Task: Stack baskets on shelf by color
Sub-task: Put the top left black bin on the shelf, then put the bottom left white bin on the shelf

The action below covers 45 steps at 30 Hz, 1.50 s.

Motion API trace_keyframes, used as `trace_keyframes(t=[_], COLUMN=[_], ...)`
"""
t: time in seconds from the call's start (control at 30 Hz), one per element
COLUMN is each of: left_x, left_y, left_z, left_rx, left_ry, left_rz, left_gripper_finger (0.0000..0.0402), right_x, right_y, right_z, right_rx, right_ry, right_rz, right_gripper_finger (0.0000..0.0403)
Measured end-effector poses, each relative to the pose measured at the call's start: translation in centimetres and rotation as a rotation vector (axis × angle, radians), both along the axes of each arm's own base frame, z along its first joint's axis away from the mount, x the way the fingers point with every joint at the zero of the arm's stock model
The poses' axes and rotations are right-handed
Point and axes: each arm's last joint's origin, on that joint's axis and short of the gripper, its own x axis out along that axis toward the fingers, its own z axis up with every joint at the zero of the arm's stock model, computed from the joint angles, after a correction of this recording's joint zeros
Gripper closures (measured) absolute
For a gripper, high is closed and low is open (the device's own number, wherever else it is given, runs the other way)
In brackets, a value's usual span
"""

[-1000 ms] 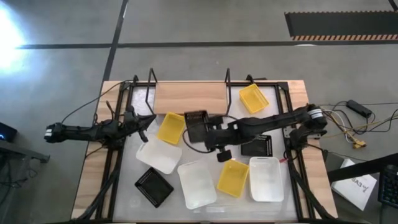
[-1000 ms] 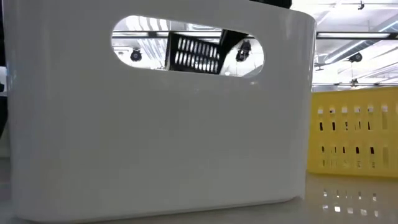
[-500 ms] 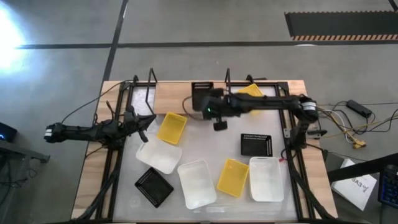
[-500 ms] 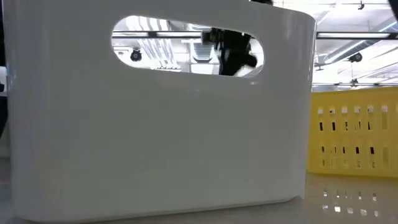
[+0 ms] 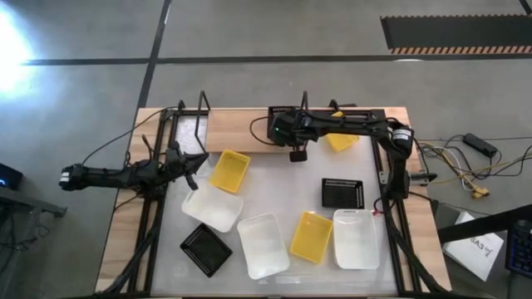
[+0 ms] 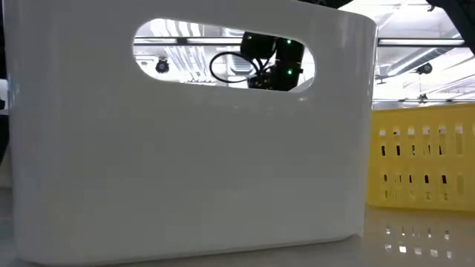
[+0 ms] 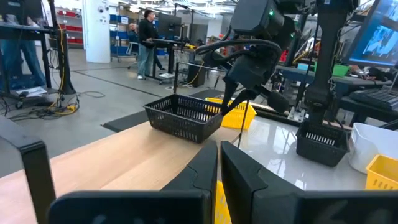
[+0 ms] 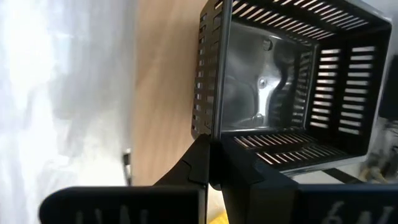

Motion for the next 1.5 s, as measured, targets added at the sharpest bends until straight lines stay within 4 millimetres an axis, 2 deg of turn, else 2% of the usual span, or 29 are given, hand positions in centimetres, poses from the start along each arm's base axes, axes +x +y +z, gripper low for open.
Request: trace_keyframes(t=[0.57,0.9,1.0,1.17,1.33,1.5], left_x=[0.0,0.0,0.0,0.0,0.0,0.0], left_y=[0.0,0.0,0.0,0.0,0.0,0.0], left_z=[0.0,0.0,0.0,0.0,0.0,0.0], left_rx=[0.0,0.0,0.0,0.0,0.0,0.0], left_ry=[0.002,0.002,0.003,0.002,0.002,0.002], left_rz=[0.0,0.0,0.0,0.0,0.0,0.0], left_gripper_finger=[0.0398,0.0398,0.0398,0.0398,0.0398,0.0398], right_x=[-0.6,-0.9,-1.2,-1.3,-0.9,-0.1], right_y=[-1.0,-0.9,-0.8,-0.8,-1.0,-0.5], right_z=[-0.1,-0.2,-0.2,-0.1,2.2,5.3], right_rx=[0.036,0.044,0.053,0.054,0.018,0.014], right_ry=[-0.007,0.031,0.057,0.064,-0.001,-0.131], right_rz=[-0.069,-0.053,-0.053,-0.069,-0.067,-0.103], right_gripper_finger=[0.039,0.0389,0.0377,0.0328,0.0286,0.0274])
